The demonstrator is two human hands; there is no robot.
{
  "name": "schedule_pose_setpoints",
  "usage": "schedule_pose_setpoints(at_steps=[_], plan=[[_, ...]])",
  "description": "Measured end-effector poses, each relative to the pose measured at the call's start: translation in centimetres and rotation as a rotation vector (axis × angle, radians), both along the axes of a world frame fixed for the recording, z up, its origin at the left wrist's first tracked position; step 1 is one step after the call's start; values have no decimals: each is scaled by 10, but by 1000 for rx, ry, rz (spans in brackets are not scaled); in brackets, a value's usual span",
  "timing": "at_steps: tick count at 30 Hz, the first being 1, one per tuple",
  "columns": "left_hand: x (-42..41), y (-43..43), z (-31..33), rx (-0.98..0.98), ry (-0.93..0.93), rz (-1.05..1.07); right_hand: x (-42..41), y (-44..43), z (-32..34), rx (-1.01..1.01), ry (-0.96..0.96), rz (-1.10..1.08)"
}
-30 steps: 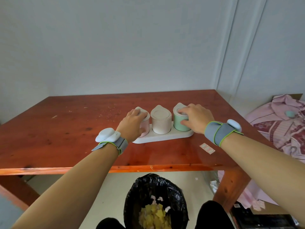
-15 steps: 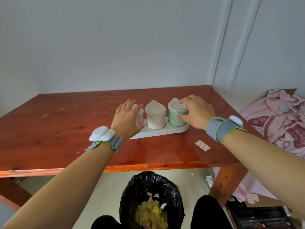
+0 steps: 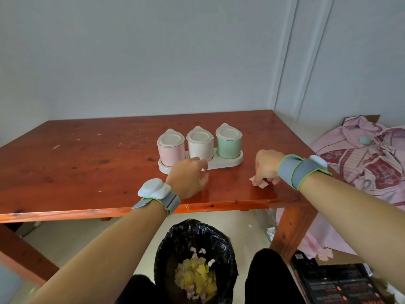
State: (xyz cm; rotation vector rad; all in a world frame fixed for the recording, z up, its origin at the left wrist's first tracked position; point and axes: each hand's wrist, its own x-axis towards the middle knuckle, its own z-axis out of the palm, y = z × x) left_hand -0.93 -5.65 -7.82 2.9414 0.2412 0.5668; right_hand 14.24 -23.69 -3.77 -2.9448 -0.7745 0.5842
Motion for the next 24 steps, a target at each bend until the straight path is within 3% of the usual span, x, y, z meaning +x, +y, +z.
schedule_pose_setpoints(at_steps=[9,15,20,24], plan=[[-16,7,-23,-43,37,43,7,-7,-9,179,132,-85],[-22,13,-32,-218,-37,78,-6,2,-16,619,280,-113],[-27,23,-38,-553,-163,126,-30,25,-12,865,619,-113],[-30,31,-33,-847,-155,164,-47,47,-22,922,688,-77]])
